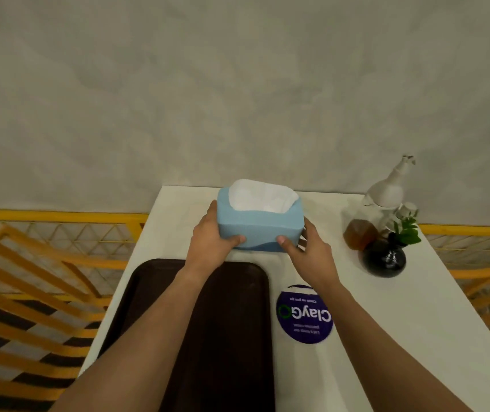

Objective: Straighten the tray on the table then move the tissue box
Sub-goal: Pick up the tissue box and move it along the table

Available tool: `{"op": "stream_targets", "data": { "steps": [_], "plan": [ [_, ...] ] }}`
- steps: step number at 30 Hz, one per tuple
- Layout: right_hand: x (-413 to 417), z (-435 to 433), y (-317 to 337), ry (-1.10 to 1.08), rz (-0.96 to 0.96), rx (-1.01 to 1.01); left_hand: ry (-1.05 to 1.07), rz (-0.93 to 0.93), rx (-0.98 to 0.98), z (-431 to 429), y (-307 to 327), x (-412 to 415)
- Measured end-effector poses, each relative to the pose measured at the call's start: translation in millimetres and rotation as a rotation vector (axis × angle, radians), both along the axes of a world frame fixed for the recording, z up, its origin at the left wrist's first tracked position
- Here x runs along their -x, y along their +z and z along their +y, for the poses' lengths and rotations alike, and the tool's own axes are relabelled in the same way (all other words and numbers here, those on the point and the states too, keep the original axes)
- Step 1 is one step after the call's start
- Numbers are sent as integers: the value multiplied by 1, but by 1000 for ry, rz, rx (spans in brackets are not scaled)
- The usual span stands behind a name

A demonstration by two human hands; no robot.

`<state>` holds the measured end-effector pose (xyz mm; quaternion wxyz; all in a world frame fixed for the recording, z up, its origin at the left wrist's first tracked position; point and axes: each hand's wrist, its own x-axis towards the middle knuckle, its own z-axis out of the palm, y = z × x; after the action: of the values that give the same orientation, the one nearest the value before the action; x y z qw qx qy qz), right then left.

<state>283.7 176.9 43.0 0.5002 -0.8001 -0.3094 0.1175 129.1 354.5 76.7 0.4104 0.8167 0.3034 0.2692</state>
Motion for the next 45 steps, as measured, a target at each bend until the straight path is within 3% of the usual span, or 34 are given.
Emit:
{"op": "stream_targets", "data": {
  "steps": [21,45],
  "plan": [
    [106,168,-13,130,47,64,18,-82,-19,165,-36,118],
    [71,206,-38,118,-69,22,-2,-23,71,202,-57,78]
  ]
}}
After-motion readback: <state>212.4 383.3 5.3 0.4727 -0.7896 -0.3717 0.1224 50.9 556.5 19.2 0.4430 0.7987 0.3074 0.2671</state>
